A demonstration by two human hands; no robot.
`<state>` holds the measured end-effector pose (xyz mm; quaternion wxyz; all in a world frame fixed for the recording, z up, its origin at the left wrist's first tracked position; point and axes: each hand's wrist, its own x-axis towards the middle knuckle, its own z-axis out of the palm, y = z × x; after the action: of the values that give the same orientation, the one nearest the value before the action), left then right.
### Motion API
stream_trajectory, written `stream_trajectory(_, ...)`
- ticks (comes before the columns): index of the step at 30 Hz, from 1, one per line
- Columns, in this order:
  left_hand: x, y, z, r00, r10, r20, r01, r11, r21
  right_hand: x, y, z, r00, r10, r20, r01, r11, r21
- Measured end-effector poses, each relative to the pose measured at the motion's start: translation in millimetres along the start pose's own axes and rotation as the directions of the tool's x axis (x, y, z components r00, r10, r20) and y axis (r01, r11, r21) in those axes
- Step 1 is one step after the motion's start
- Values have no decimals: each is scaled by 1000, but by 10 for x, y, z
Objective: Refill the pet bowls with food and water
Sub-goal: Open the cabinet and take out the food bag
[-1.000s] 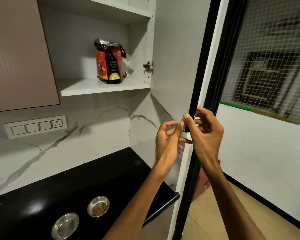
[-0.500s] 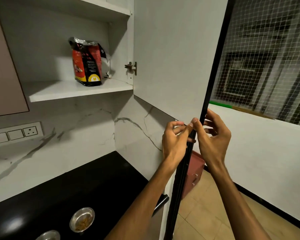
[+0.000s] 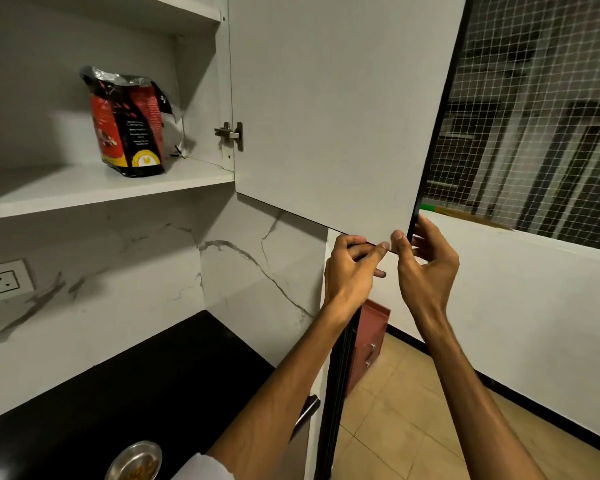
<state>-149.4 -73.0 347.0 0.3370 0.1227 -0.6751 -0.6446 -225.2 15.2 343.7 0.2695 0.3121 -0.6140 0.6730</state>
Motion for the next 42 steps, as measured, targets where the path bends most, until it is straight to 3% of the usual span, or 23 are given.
stream_trajectory(10, 200, -114, -12, 994, 109, 4, -108, 978, 178, 175, 136, -33, 1000, 20, -5, -20, 997, -75)
stream_trajectory(22, 310, -219, -144, 977, 185, 109, -214, 805, 553, 238, 216, -46, 1000, 16, -19, -19, 991, -131)
stream_trajectory(27, 307, -267, -226, 979, 170, 113, -204, 781, 591, 150, 201, -38, 998, -6, -65, -5, 987, -162)
stream_trajectory(34, 221, -242, -375, 980, 191, 57, -189, 801, 568, -54, 44, -4, 964, -190, -188, 146, 963, -229)
stream_trajectory(42, 53, -122, -570, 976, 214, -32, -164, 828, 536, -248, -212, 153, 978, -186, -93, 172, 975, -144)
